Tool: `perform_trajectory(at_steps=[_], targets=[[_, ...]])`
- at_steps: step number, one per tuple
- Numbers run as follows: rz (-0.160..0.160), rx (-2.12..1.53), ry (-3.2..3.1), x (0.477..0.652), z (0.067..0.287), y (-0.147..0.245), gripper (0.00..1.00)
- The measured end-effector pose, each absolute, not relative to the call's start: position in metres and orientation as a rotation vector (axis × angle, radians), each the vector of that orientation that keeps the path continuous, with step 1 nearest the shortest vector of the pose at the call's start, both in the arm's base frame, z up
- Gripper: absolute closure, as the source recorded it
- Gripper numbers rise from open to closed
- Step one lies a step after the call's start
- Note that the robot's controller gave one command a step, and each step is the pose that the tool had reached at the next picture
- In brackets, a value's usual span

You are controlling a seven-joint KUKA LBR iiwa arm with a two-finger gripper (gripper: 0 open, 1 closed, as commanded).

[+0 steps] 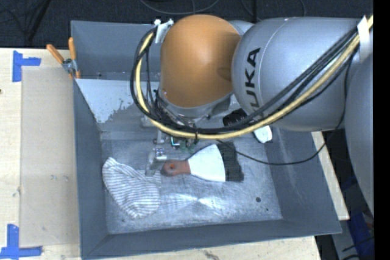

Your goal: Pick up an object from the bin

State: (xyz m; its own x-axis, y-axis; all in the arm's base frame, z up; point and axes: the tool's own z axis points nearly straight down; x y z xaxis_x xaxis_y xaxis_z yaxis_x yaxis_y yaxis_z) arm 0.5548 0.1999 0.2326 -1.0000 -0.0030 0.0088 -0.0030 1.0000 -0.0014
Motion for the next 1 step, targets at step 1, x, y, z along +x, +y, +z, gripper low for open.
perform_trajectory(at_steps=[1], targets=[[0.0,-0.001,-3.14,0.5564,0.2374,0.1989,0.0]])
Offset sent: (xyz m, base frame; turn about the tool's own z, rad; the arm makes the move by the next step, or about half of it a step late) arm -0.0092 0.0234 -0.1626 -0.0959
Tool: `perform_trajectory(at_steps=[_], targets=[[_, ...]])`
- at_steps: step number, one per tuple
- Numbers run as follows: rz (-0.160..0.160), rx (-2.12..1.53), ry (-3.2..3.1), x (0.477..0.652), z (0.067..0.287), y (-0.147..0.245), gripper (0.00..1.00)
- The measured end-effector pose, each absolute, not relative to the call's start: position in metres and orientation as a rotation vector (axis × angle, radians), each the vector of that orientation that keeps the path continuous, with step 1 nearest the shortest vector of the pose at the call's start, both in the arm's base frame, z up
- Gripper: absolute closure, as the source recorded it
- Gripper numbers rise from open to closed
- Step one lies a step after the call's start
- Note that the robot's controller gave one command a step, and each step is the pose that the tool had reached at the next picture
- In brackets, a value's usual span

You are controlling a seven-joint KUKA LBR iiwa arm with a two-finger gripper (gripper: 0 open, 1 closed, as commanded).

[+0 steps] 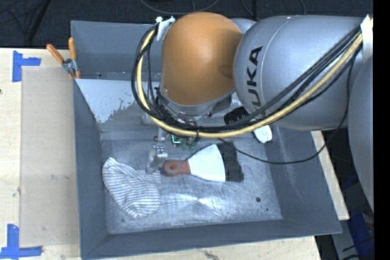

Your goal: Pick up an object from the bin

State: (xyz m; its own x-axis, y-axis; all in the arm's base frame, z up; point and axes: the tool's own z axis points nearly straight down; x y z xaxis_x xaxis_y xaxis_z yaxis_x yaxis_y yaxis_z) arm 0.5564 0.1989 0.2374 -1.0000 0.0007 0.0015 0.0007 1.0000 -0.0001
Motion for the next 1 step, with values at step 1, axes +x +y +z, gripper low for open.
perform_trajectory(at_steps=[1], targets=[[-0.003,0.042,-3.147,0.5552,0.192,0.2057,0.0]])
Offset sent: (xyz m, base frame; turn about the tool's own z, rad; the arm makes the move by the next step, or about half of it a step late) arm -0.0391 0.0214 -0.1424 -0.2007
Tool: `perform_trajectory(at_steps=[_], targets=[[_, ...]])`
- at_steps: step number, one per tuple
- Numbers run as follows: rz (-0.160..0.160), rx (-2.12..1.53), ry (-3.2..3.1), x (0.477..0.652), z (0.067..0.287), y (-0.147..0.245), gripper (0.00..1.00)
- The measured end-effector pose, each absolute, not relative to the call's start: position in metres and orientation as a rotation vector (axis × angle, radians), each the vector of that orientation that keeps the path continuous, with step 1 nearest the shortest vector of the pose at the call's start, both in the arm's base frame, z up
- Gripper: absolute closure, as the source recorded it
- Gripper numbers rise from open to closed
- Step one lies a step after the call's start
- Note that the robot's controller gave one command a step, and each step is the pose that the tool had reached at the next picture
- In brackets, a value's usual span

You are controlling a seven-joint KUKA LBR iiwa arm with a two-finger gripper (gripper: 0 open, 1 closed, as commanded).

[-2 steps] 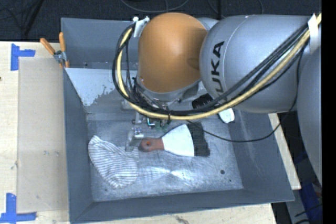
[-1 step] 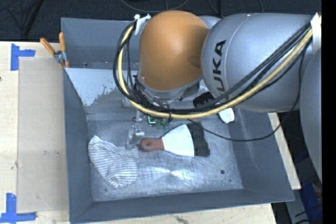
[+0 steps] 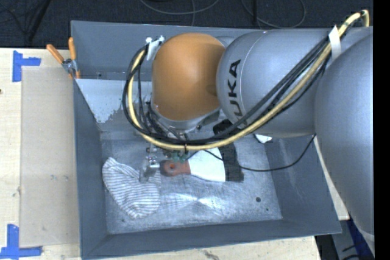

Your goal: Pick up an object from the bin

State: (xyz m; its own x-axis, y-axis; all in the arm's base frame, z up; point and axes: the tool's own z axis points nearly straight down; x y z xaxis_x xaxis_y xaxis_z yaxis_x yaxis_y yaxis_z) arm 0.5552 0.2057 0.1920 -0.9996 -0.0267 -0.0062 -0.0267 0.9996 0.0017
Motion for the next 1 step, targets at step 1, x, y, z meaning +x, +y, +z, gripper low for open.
perform_trajectory(at_steps=[1], targets=[[0.001,-0.221,3.133,0.5327,0.1296,0.2139,0.0]])
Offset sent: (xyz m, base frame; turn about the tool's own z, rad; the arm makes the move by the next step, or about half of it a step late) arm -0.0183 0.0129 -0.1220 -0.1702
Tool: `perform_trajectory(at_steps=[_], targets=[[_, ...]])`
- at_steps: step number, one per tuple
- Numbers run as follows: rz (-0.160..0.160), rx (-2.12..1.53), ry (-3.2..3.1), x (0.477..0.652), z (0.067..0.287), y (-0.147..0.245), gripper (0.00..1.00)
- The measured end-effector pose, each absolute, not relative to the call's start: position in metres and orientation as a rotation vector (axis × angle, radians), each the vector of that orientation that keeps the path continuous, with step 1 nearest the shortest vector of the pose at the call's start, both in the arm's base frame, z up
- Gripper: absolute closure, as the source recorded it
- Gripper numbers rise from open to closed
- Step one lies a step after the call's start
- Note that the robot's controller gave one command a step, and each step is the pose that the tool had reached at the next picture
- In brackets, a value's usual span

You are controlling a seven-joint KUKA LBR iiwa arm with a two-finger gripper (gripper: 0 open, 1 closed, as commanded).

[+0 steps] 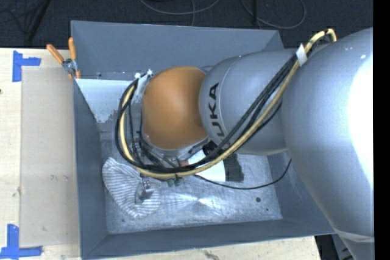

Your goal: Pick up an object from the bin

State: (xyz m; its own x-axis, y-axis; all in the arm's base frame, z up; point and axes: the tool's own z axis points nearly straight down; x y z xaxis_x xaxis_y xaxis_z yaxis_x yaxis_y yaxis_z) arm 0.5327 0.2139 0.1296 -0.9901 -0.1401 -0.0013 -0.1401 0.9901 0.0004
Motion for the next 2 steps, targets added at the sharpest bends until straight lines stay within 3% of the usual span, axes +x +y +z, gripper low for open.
perform_trajectory(at_steps=[1,2], targets=[[0.005,-0.305,3.132,0.5379,0.0757,0.2209,1.0],[0.005,-0.305,3.132,0.5379,0.0757,0.2209,1.0]])
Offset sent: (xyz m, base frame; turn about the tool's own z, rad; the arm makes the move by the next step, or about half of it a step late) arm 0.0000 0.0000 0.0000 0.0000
